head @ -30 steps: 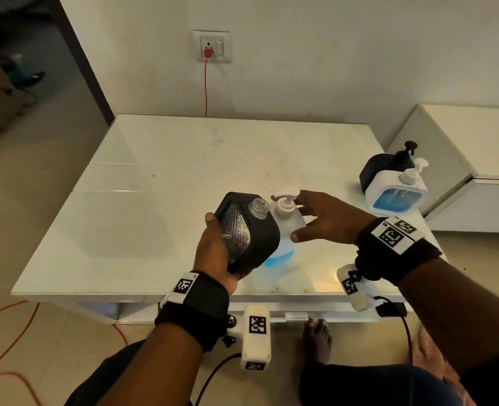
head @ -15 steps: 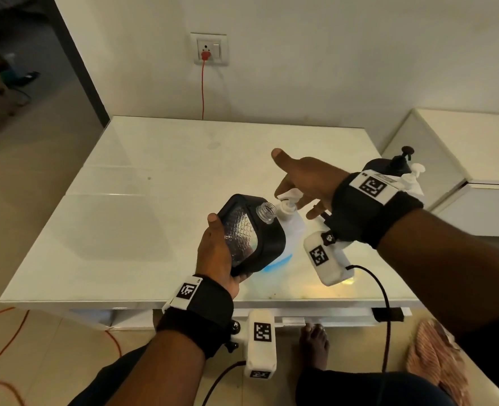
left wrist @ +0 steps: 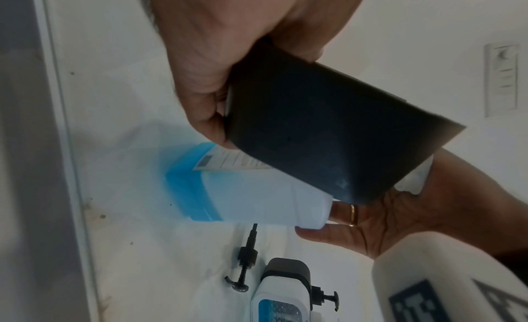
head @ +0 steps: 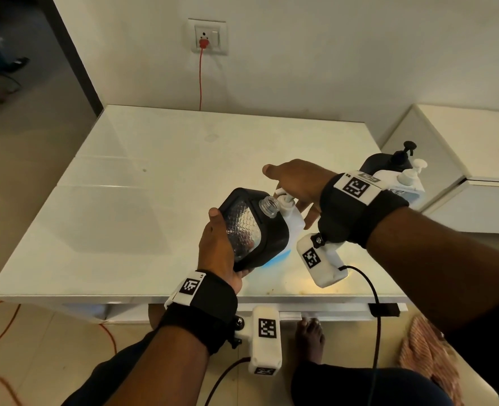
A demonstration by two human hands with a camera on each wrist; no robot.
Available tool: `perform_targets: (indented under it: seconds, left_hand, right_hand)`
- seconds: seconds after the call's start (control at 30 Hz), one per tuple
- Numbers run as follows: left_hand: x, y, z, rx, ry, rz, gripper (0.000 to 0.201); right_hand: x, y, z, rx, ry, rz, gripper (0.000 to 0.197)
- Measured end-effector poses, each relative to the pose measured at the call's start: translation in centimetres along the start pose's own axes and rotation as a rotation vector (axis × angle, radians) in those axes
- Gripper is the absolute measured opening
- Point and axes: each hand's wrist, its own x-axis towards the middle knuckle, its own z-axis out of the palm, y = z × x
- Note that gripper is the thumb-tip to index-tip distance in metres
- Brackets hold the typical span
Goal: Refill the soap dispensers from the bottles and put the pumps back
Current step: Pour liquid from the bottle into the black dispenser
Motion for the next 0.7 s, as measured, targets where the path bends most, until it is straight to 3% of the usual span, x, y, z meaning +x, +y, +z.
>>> perform_targets:
  seconds: [0.33,0.7]
  left_hand:
    - [0.3,-0.3,-0.1,-0.018,0.0,0.005,0.051]
    - [0.2,-0.8,0.1,-0.004,0.013,0.007,0.053]
  right_hand:
    - [0.4,0.4,1.0,-0.119,0.098,-0.02,0.038]
    - [-0.3,0.0,-0.4,-0.003,-0.062,0.064,0.064]
